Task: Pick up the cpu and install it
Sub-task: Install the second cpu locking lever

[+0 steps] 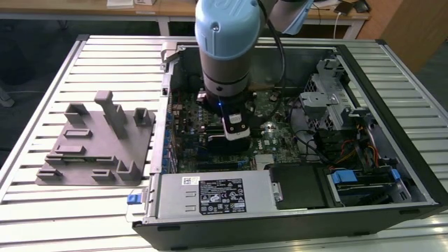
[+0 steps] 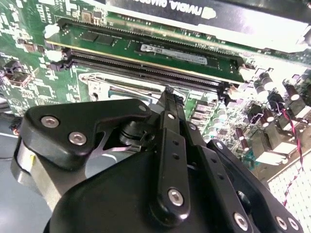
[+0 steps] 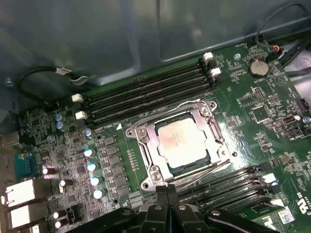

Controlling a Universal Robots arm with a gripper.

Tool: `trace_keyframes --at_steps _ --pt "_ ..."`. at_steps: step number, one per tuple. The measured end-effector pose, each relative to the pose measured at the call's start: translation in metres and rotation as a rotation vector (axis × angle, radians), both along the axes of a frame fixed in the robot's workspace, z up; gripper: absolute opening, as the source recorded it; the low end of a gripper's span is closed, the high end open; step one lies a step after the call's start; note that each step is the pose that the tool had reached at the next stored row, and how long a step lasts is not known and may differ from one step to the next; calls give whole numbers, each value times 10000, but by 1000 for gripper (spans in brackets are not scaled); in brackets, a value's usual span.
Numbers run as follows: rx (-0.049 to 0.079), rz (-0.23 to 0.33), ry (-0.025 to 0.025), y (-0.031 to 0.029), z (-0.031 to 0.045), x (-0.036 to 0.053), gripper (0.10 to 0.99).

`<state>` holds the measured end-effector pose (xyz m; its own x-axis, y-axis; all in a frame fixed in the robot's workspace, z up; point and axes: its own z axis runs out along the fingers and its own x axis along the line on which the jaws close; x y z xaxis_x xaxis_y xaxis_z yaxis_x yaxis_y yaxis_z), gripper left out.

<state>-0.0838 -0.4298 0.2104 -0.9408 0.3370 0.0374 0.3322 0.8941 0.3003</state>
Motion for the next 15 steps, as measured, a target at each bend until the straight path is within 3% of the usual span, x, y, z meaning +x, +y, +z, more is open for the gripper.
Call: trace_keyframes --at_steps 3,8,15 --pt "145 -2 0 -20 -17 -4 106" --pt "534 1 1 -21 -49 -27 106" --pt "603 -1 1 -22 -112 -52 106"
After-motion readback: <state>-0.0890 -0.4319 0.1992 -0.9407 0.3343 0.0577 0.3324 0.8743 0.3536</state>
